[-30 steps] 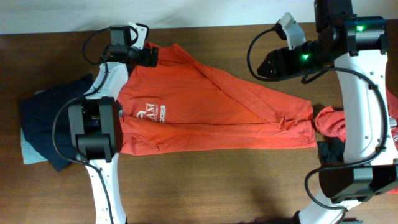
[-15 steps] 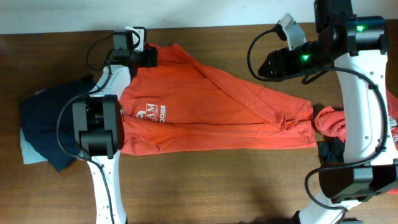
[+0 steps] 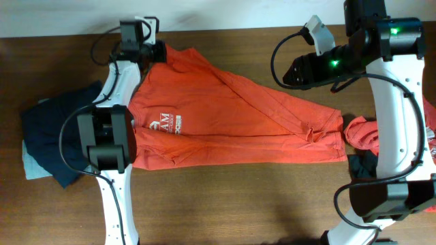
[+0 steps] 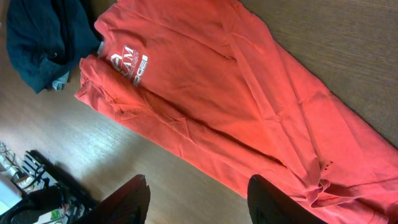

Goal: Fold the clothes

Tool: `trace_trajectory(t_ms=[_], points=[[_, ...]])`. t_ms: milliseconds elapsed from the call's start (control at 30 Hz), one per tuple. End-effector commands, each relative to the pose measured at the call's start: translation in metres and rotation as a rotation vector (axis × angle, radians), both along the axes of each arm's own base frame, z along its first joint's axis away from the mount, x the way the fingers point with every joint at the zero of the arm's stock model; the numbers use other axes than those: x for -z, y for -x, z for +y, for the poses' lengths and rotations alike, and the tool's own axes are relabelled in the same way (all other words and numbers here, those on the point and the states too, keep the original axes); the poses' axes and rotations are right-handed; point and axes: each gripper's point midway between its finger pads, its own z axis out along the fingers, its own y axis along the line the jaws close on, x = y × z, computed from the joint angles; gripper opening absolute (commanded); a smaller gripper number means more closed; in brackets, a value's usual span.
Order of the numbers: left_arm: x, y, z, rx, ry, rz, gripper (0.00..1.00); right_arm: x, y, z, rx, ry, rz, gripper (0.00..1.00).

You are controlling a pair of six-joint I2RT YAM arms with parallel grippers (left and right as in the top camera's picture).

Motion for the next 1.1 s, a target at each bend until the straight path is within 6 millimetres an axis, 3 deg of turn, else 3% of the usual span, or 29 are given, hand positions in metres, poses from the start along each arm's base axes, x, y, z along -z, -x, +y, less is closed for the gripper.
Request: trace_trajectory(t_ms=[0, 500, 700, 900, 1033, 1067], points=[[-0.033, -0.004, -0.006, 0.022, 0.009, -0.012, 0.09, -0.005, 0.003, -0.001, -0.002, 0.003, -0.015, 0.56], [-0.073, 0.061, -0.03, 0.079, -0.056, 0.253, 0.04, -0.004, 0.002, -0.002, 0.0, 0.01, -0.015, 0.56], [-0.067, 0.09, -0.029, 0.061, -0.119, 0.371, 0.04, -0.004, 0.002, -0.002, 0.0, 0.01, -0.015, 0.56], [-0.051, 0.133, -0.024, 0.07, -0.136, 0.559, 0.01, -0.004, 0.002, -0.002, 0.0, 0.01, -0.015, 0.56], [-0.06, 0.151, -0.022, 0.072, -0.142, 0.616, 0.01, -0.004, 0.002, -0.002, 0.0, 0.01, -0.014, 0.56], [-0.07, 0.155, -0.022, 0.072, -0.142, 0.61, 0.01, -0.004, 0.002, -0.002, 0.0, 0.01, -0.015, 0.56]])
